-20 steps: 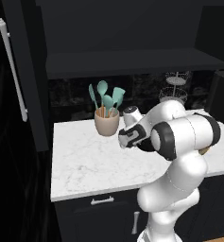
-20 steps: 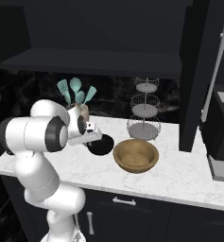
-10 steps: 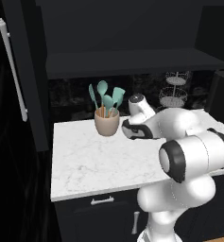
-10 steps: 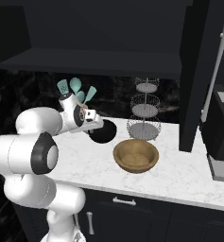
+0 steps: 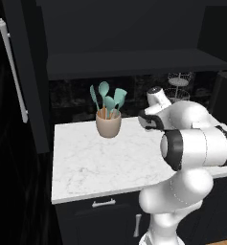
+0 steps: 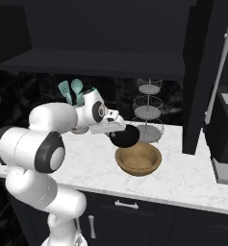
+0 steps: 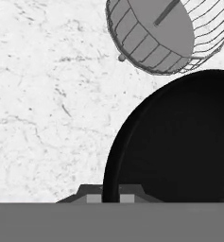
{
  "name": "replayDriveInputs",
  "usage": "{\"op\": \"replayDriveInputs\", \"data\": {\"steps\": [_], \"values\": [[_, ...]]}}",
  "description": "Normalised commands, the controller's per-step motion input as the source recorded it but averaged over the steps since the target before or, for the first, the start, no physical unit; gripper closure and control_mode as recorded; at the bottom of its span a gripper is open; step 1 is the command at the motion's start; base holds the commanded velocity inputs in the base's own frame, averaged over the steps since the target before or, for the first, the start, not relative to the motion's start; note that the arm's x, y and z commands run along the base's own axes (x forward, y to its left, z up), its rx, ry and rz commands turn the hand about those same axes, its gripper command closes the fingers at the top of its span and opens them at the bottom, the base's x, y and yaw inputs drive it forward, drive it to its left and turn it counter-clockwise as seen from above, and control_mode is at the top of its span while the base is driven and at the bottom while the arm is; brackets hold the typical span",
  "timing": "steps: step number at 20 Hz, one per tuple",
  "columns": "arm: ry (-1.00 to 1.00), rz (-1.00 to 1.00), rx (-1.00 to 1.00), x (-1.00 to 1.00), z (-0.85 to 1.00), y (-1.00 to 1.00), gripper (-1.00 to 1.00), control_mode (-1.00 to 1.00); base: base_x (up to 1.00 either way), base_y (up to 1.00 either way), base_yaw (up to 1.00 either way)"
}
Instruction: Pick up the bowls on the counter and stack them on top of one another in the open cabinet. Place the smaller bowl on top of the larger bowl.
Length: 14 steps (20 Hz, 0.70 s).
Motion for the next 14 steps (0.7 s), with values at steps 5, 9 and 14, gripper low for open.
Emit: {"op": "replayDriveInputs", "data": {"steps": [5,9,14], "values": [[0.0,-0.05,0.0,0.0,-0.37,-0.98,1.0,-1.0,0.0,0.0,0.0],[0.0,0.0,0.0,-0.07,-0.49,-0.77,1.0,-1.0,0.0,0.0,0.0],[0.0,0.0,0.0,-0.06,-0.23,-0.15,1.0,-1.0,0.0,0.0,0.0]]}}
